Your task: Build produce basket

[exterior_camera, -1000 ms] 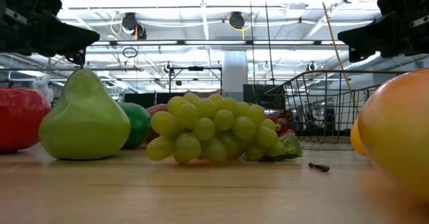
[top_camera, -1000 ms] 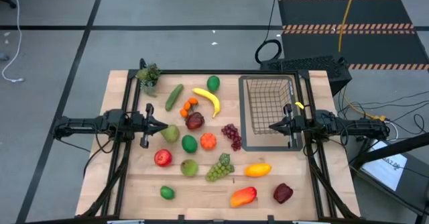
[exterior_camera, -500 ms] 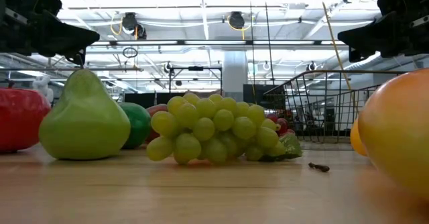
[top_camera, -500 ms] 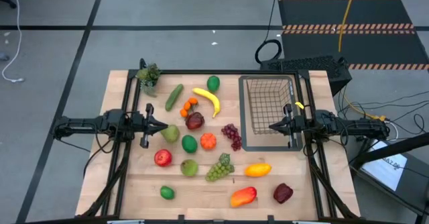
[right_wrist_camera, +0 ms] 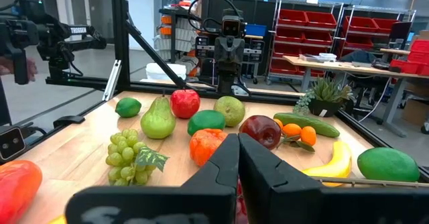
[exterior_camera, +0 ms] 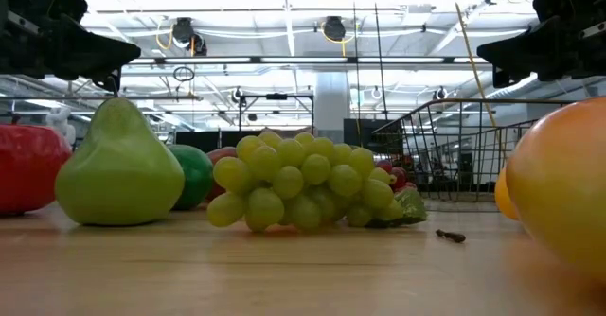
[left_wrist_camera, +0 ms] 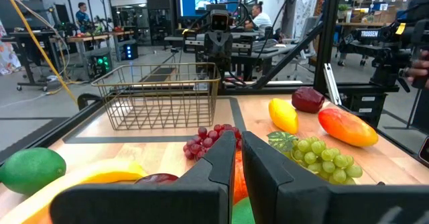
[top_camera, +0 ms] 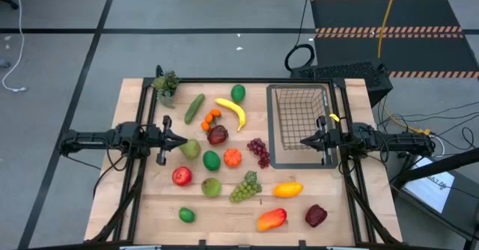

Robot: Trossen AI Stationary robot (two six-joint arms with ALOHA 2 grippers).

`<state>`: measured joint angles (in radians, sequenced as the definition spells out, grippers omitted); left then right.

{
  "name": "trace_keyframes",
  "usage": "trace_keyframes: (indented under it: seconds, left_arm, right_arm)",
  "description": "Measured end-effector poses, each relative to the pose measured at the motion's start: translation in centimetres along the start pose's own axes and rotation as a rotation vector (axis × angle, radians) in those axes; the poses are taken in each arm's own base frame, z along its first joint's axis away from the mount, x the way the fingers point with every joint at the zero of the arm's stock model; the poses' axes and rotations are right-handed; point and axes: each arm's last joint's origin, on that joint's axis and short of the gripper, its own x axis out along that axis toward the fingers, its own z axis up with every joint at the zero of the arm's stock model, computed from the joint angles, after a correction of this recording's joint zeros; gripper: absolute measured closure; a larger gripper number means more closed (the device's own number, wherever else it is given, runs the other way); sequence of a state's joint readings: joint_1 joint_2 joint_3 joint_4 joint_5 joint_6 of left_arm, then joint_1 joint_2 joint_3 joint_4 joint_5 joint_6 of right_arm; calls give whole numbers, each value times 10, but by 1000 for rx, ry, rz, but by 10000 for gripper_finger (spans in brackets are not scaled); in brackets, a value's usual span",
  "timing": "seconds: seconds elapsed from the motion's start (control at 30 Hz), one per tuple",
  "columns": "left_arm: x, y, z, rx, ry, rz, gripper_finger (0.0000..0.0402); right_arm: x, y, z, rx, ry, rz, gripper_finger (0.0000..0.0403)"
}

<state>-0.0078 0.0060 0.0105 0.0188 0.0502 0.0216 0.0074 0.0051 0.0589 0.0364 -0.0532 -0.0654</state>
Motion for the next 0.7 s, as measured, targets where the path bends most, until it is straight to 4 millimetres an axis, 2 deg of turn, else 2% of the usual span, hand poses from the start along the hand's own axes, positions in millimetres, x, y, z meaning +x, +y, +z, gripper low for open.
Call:
trace_keyframes:
  seconds: [0.33, 0.47, 0.57, 0.7]
  left_arm:
    - [0, 0, 0, 0, 1, 0, 371]
    - [0, 0, 0, 0, 1, 0, 371]
    - [0, 0, 0, 0, 1, 0, 371]
    - [0, 0, 0, 0, 0, 0, 371]
  right_arm:
    - [0, 0, 1, 4, -12, -2, 403]
    - [-1, -2, 11, 136, -118, -47, 403]
    - [-1, -2, 20, 158, -206, -22, 403]
    - [0, -1, 23, 206, -185, 17, 403]
